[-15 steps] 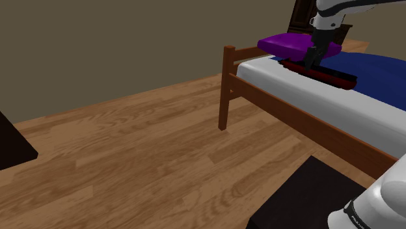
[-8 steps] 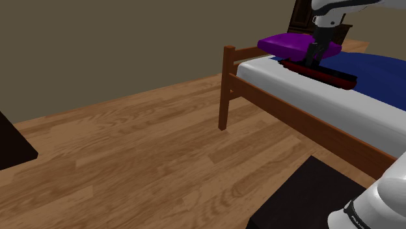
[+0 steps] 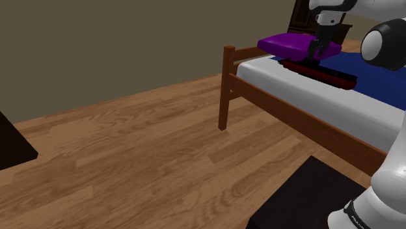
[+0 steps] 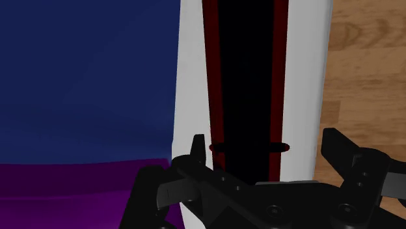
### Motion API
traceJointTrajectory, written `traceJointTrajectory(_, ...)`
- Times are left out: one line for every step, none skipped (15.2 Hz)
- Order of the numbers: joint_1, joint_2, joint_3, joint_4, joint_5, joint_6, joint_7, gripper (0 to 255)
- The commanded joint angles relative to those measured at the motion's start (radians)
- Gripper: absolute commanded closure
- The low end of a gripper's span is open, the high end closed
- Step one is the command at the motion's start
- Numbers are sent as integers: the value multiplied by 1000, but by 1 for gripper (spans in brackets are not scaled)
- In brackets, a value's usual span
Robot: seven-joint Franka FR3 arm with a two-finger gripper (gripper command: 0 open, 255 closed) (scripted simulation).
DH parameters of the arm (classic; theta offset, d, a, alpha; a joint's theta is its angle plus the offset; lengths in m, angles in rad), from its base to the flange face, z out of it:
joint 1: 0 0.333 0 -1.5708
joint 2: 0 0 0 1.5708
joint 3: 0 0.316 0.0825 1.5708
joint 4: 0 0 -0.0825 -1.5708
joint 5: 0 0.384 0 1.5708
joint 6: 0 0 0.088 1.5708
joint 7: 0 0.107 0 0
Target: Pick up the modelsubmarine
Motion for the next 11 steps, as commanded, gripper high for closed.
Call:
traceJointTrajectory(-24,44,1,52,21,-10,-11,0)
traceJointTrajectory(-21,39,2,32,19,6,-10,0)
traceJointTrajectory(-17,35,2,12,17,22,-9,0)
traceJointTrajectory(-14,32,2,-7,15,38,-9,0)
traceJointTrajectory(-11,28,2,-26,14,53,-8,0)
traceJointTrajectory(-8,25,2,-44,13,68,-8,0)
traceJointTrajectory(-5,23,2,-61,12,83,-7,0)
traceJointTrajectory(-4,22,2,-71,11,91,-7,0)
traceJointTrajectory(-3,21,2,-71,11,92,-7,0)
traceJointTrajectory(-3,20,2,-75,11,94,-7,255)
traceJointTrajectory(-2,19,2,-76,10,95,-7,255)
